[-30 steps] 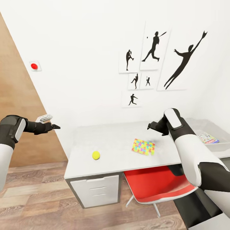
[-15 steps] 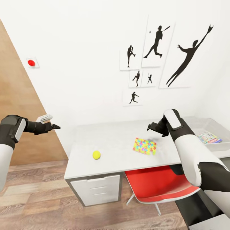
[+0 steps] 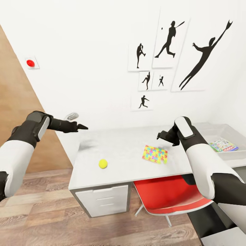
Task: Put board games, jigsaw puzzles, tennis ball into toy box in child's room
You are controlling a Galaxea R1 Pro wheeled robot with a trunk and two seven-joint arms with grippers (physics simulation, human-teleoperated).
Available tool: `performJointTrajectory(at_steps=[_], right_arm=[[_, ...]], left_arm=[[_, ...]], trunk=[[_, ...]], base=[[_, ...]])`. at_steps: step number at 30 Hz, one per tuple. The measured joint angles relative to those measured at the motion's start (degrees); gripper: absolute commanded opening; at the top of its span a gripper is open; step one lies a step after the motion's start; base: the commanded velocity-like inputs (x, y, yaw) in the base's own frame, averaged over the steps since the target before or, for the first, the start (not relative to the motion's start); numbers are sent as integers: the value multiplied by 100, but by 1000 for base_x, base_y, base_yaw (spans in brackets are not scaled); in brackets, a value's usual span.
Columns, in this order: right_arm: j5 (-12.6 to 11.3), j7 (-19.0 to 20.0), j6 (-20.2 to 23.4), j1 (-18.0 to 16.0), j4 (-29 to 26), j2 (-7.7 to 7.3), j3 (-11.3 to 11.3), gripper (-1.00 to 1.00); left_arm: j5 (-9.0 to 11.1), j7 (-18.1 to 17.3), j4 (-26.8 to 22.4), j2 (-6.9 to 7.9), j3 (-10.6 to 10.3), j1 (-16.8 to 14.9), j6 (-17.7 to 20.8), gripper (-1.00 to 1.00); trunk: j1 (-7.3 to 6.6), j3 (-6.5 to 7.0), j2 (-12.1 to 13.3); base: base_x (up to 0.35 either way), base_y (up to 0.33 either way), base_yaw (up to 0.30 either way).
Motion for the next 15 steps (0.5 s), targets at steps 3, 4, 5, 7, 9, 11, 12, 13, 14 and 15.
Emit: performJointTrajectory(at_steps=[3, 4, 5, 7, 9, 11, 12, 13, 14, 15], right_arm=[[0, -1, 0, -2, 0, 3, 0, 100], [1, -1, 0, -5, 0, 4, 0, 100], [0, -1, 0, -7, 0, 4, -1, 100], [0, 2, 0, -25, -1, 5, -2, 100], [1, 5, 0, -45, -1, 8, -1, 100], [0, 6, 0, -54, -1, 4, -1, 100], [2, 10, 0, -60, -1, -5, 0, 100], [1, 11, 0, -62, -1, -10, 0, 100], [1, 13, 0, -66, -1, -19, 0, 100], [0, 14, 0, -67, -1, -23, 0, 100]], left_arm=[[-3, -41, 252, -239, -213, -286, 1, 100], [7, -51, 447, -377, -270, -428, 2, 100], [-7, -53, 562, -454, -293, -502, 3, 100], [-16, -56, 887, -676, -331, -705, 6, 100], [-10, -59, 1124, -880, -356, -890, 6, 100], [-31, -58, 1224, -991, -379, -990, 6, 100], [-32, -59, 1285, -1061, -407, -1061, 6, 100], [-41, -59, 1308, -1088, -425, -1092, 6, 100], [-42, -60, 1339, -1122, -456, -1144, 6, 100], [-47, -62, 1351, -1134, -469, -1168, 6, 100]], trunk=[[0, -29, 0], [0, -38, 0], [0, -48, 0], [0, -67, 0], [0, -86, -1], [0, -105, 0], [0, -114, -1], [0, -124, -1], [0, -133, -1], [0, -143, -1]], base=[[0, 0, 0], [0, 0, 0], [0, 0, 0], [0, 0, 0], [0, 0, 0], [0, 0, 0], [0, 0, 0], [0, 0, 0], [0, 0, 0], [0, 0, 0]])
